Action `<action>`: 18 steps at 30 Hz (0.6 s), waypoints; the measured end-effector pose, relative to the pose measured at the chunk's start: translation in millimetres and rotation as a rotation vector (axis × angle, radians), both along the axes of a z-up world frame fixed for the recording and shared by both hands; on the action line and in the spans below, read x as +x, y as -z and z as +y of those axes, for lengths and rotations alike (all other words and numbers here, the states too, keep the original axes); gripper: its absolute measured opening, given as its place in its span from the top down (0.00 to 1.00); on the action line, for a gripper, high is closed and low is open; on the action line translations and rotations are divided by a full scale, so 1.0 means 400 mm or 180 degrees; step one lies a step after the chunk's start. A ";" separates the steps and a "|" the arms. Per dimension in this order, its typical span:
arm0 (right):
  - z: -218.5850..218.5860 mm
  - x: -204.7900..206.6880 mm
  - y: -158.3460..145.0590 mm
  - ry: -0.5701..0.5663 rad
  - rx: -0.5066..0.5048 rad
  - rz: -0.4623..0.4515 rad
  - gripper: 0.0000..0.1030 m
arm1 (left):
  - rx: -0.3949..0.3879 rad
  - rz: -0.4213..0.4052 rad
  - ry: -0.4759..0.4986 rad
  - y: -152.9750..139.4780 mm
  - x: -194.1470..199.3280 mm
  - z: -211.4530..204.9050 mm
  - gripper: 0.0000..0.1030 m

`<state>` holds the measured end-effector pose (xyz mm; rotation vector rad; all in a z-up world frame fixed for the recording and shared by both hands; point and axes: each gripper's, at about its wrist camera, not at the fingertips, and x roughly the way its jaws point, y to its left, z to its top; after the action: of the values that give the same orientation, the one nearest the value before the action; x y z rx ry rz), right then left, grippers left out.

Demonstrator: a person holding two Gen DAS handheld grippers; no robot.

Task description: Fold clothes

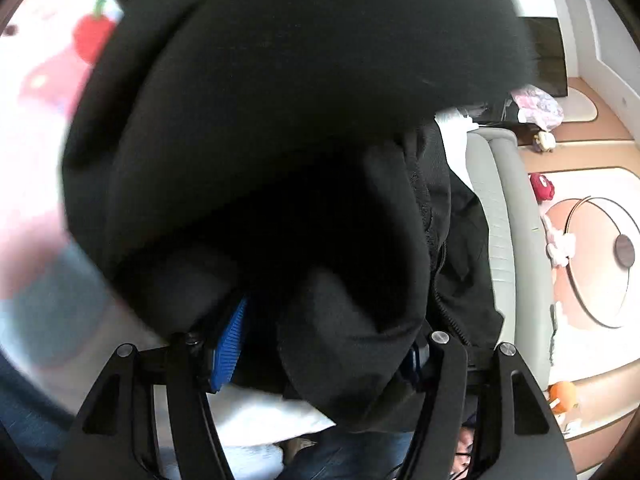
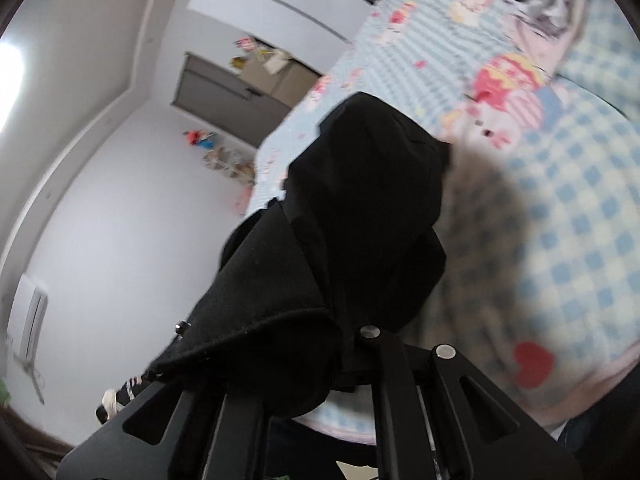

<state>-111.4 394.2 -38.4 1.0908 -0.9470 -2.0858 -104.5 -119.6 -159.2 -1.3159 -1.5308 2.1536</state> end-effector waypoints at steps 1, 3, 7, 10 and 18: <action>-0.014 0.019 -0.017 0.0040 0.0058 -0.0028 0.80 | 0.0099 0.0051 0.0030 -0.007 -0.004 0.001 0.37; -0.019 0.016 -0.008 0.0150 0.0260 -0.0089 0.57 | 0.0180 0.0201 0.0041 -0.033 -0.007 0.002 0.38; -0.034 -0.015 0.029 0.0219 0.0526 -0.0275 0.49 | -0.0174 0.0616 -0.0117 -0.127 0.019 -0.003 0.55; -0.048 -0.027 0.038 0.0297 0.0733 -0.0445 0.46 | -0.0299 0.0503 -0.0242 -0.128 0.078 -0.029 0.53; -0.055 -0.020 0.050 0.0461 0.1036 -0.0435 0.38 | -0.0110 0.0210 -0.0548 -0.062 0.169 -0.081 0.45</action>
<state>-119.4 372.4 -58.3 1.3794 -0.7854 -2.3674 -36.7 -151.8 -134.4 -1.1487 -1.6424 2.3110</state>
